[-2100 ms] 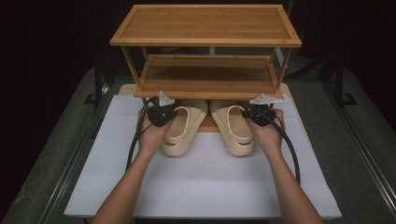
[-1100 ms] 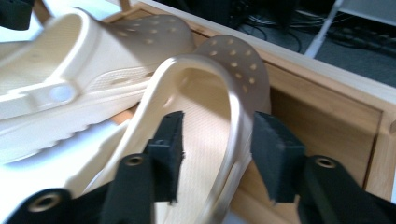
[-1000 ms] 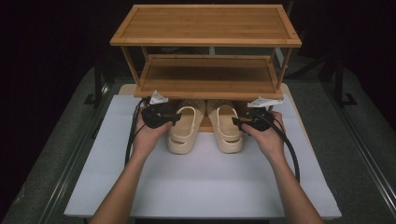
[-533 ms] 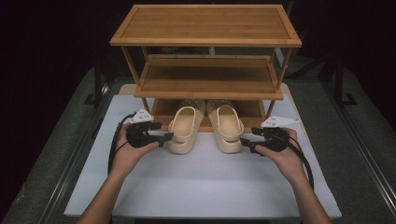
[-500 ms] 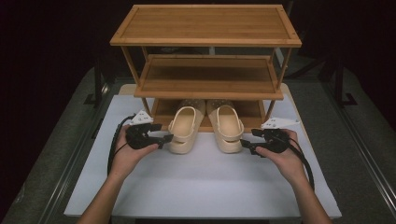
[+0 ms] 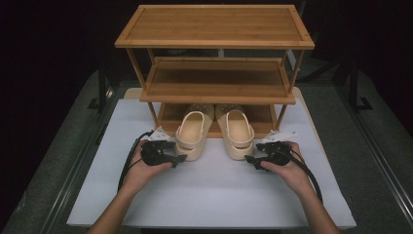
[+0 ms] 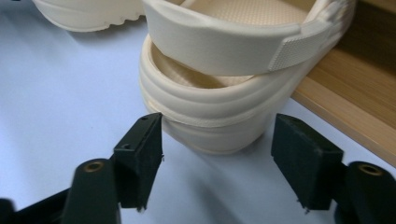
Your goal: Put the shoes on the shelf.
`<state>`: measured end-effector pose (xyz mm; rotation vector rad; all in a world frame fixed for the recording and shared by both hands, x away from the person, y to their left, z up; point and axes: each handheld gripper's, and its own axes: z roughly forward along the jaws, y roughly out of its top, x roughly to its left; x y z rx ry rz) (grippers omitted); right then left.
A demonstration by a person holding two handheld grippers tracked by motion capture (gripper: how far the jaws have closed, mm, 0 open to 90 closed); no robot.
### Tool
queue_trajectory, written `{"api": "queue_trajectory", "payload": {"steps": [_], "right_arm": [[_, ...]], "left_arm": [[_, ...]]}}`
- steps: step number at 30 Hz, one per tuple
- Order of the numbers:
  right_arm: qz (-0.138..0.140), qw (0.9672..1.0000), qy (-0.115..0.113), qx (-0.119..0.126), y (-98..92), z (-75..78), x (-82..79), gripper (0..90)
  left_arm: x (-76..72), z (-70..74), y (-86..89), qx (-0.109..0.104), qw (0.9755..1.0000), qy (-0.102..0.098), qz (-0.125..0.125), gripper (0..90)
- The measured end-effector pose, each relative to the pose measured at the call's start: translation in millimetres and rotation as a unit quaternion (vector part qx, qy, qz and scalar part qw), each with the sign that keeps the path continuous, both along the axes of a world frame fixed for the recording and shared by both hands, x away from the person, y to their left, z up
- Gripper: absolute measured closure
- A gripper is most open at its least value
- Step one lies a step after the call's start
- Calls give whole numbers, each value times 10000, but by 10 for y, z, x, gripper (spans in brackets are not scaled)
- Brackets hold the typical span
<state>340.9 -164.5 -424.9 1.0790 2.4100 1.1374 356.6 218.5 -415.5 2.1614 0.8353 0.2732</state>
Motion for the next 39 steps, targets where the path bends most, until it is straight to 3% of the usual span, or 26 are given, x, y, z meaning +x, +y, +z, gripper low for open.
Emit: {"api": "queue_trajectory", "payload": {"steps": [7, 11, 20, 26, 29, 39], "right_arm": [[219, 9997, 16, 110, 81, -20, 81, 313], [244, 9997, 10, 84, 156, -25, 136, 320], [274, 9996, -11, 59, 283, -37, 287, 314], [227, 9997, 5, 122, 342, -56, 395, 320], [160, 9998, 15, 70, 388, -51, 459, 319], [21, 9999, 98, 91, 377, -54, 684, 316]], "left_arm": [[55, -2, -90, 11, 9999, -84, -94, 268], [130, 7, -179, 109, 9998, -68, -158, 248], [310, -19, -329, 76, 9999, -84, -130, 243], [437, -31, -423, 7, 9999, -78, -110, 247], [501, -25, -439, 86, 9999, -82, -94, 249], [723, -29, -482, 67, 10000, -42, -13, 248]]}}
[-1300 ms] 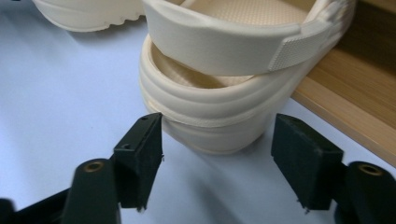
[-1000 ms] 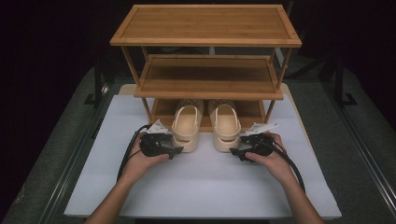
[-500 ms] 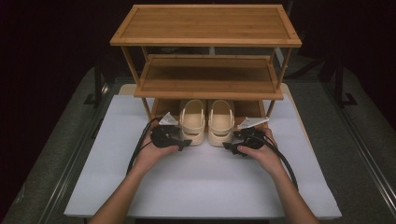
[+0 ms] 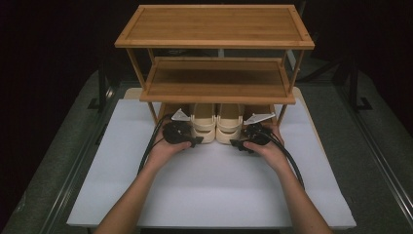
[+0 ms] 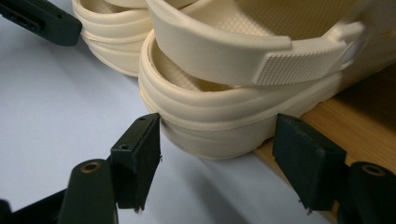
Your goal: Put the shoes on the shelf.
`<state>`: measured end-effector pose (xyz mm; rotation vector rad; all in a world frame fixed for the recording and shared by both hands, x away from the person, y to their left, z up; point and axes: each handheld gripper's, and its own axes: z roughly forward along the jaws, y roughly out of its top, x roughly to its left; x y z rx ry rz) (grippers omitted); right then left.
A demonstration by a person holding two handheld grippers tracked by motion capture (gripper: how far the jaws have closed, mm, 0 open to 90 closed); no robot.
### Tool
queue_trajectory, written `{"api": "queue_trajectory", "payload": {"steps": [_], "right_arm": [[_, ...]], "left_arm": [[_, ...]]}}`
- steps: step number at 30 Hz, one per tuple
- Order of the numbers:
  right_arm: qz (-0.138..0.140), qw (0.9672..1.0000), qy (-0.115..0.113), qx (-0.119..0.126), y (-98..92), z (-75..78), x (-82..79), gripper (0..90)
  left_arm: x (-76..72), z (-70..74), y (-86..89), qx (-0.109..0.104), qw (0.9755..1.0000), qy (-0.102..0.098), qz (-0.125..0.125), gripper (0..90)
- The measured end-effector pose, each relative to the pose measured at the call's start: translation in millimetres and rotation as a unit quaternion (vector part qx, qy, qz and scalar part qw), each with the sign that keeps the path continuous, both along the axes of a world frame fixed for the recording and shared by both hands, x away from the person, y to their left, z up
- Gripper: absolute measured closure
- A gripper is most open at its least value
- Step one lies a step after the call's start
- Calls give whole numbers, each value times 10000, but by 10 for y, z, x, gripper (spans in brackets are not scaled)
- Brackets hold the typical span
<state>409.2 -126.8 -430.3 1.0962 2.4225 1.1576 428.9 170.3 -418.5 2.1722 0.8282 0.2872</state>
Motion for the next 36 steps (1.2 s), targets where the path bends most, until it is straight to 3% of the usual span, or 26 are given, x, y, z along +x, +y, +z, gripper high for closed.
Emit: {"api": "queue_trajectory", "payload": {"steps": [5, 9, 14, 17, 19, 25, 29, 33, 36], "right_arm": [[-54, 9999, 86, -13, -5, 7, 89, 312], [-102, 9999, -20, -68, 13, 4, 137, 319], [-186, 9998, -13, 51, 7, -20, 140, 329], [-249, 9996, -26, -146, 19, -9, 88, 329], [-237, 9993, -12, -288, 11, -6, 51, 328], [-339, 9992, -43, -190, -111, 24, -110, 327], [-400, 9986, -133, -326, -198, 37, -238, 324], [-424, 9988, -111, -236, -315, 44, -388, 323], [-429, 9989, -123, -123, -412, 57, -502, 324]], "left_arm": [[77, 1, -26, 37, 10000, -29, 42, 249], [132, -2, -59, 69, 9999, -25, 100, 256], [131, -13, -54, -2, 9998, -10, 179, 260], [106, 3, -7, -15, 10000, -19, 59, 302], [69, 17, 20, -8, 10000, -32, 51, 302], [-104, 50, 118, 201, 9998, -21, -7, 284], [-260, 79, 229, 178, 9998, 20, -27, 269], [-418, 118, 364, 262, 9996, 37, -50, 255], [-557, 146, 490, 201, 9998, 1, -48, 255]]}}
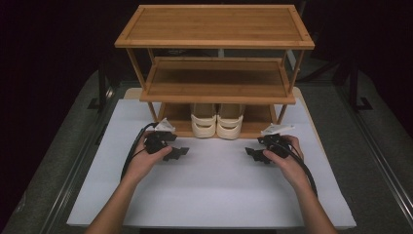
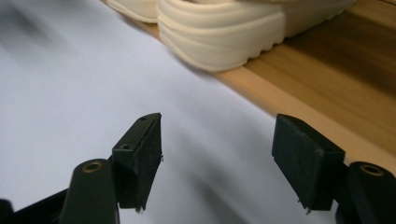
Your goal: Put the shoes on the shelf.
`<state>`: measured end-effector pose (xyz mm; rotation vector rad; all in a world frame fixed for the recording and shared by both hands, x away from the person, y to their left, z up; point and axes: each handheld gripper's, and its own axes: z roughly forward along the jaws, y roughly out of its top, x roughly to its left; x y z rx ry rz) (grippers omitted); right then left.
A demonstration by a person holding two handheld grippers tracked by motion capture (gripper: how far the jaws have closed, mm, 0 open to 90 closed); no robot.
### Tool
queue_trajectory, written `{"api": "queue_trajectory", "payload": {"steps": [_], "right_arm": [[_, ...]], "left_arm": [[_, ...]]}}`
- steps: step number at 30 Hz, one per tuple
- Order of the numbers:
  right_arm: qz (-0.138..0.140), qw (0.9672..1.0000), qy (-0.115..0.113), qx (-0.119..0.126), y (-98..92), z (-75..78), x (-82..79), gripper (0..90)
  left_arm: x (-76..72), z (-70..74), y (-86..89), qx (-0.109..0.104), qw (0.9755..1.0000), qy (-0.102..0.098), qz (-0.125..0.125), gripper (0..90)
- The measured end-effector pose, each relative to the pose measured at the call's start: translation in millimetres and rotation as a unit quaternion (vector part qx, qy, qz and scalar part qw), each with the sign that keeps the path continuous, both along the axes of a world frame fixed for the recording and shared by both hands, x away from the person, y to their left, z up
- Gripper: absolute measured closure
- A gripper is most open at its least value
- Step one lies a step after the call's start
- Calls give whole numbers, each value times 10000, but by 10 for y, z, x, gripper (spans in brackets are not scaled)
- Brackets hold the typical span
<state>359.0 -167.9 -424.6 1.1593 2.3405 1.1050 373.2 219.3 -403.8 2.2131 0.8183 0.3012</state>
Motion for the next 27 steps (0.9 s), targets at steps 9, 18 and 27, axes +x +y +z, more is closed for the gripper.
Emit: {"api": "queue_trajectory", "payload": {"steps": [9, 18, 27], "right_arm": [[-83, 9999, -44, 98, -336, -6, -437, 321], [-240, 9996, 56, -147, -629, -132, -823, 314], [-328, 9989, 115, -314, -698, -296, -923, 288]], "left_arm": [[-362, -8, 345, -41, 10000, 26, 42, 256], [-749, -147, 722, 245, 9992, 115, 305, 255], [-918, -354, 915, 375, 9982, 199, 426, 243]]}}
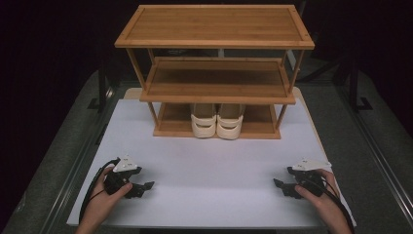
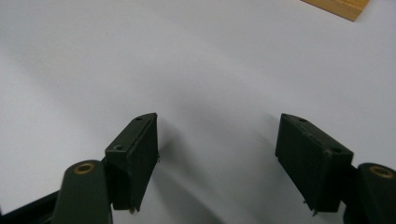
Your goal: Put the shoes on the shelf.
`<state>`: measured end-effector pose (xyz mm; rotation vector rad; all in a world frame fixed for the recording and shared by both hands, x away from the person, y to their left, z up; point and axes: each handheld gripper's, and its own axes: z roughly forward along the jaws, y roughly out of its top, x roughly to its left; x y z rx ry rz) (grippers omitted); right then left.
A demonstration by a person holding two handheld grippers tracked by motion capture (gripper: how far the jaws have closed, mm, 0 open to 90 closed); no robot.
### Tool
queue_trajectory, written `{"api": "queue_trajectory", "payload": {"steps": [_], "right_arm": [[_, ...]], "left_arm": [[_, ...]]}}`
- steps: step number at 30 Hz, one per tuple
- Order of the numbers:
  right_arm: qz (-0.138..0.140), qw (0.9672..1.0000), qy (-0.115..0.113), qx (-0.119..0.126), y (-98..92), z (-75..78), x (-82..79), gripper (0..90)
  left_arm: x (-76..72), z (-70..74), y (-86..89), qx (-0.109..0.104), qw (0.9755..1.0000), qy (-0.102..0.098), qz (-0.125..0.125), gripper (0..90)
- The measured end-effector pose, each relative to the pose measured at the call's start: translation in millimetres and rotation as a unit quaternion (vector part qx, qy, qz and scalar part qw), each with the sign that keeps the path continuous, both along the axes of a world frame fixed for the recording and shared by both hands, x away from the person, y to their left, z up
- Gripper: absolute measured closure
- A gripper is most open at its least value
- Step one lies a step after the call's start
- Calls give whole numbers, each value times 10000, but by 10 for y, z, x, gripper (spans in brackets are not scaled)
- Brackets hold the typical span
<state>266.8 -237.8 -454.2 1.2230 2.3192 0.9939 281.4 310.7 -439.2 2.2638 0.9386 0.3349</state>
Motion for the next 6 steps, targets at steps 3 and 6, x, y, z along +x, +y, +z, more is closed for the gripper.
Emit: {"api": "queue_trajectory", "payload": {"steps": [3, 6], "right_arm": [[-6, 10000, -81, 54, -7, -19, -18, 287], [-15, 9999, -103, 30, -5, -20, -21, 277]], "left_arm": [[-8, -20, 19, -57, 10000, -62, -14, 239], [-31, -41, 29, -41, 9998, -170, -55, 233]]}}
